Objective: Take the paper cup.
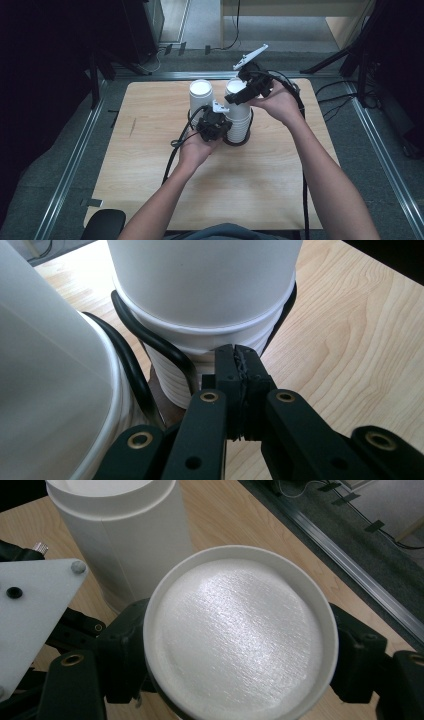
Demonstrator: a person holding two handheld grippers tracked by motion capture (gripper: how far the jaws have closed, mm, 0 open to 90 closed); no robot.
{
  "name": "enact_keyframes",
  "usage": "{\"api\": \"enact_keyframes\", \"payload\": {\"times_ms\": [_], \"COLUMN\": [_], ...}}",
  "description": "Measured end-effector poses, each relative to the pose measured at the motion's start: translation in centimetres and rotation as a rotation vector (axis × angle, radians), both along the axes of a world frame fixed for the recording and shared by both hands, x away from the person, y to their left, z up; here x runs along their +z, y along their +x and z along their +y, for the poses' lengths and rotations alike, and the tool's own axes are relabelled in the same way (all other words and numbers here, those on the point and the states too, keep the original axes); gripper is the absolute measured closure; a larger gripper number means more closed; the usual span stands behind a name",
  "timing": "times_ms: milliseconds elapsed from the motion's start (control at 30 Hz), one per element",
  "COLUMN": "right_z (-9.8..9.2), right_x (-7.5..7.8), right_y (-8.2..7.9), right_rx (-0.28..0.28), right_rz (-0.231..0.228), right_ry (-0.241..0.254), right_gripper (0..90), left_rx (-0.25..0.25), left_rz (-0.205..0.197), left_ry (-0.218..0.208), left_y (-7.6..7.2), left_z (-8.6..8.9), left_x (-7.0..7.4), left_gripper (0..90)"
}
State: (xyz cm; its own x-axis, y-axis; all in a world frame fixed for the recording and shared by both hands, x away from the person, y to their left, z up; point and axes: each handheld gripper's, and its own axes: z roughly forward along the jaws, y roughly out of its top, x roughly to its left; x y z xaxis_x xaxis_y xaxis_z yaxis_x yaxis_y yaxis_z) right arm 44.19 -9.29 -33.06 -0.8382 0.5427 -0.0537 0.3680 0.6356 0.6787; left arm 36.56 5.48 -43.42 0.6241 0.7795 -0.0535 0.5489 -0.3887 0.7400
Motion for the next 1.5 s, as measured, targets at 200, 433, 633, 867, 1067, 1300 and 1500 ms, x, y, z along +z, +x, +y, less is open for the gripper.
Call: {"api": "enact_keyframes", "payload": {"times_ms": [200, 433, 633, 867, 1067, 1300, 1500], "right_z": [0.13, 0.09, 0.28, 0.43, 0.48, 0.63, 0.73], "right_x": [0.09, 0.10, 0.32, 0.43, 0.51, 0.73, 0.84], "right_y": [-0.08, -0.05, 0.15, 0.13, 0.12, 0.17, 0.28], "right_rx": [-0.022, -0.011, 0.009, -0.017, -0.022, 0.005, -0.009], "right_rz": [0.008, 0.005, 0.012, 0.019, 0.025, 0.028, 0.041], "right_ry": [-0.001, -0.001, -0.028, -0.038, -0.044, -0.070, -0.079], "right_gripper": [25.0, 25.3, 25.4, 25.5, 25.5, 25.6, 25.6], "left_rx": [-0.001, -0.006, -0.006, -0.002, -0.004, -0.001, 0.000], "left_rz": [0.000, -0.005, -0.007, -0.011, -0.010, -0.010, -0.006], "left_ry": [0.002, 0.016, 0.022, 0.029, 0.032, 0.036, 0.035], "left_y": [-0.02, -0.02, -0.05, -0.06, -0.05, -0.04, 0.00], "left_z": [-0.02, -0.11, -0.18, -0.27, -0.29, -0.30, -0.29], "left_x": [0.02, 0.06, 0.07, 0.11, 0.13, 0.13, 0.18], "left_gripper": [89.9, 90.0, 90.0, 90.0, 90.0, 90.0, 90.0]}}
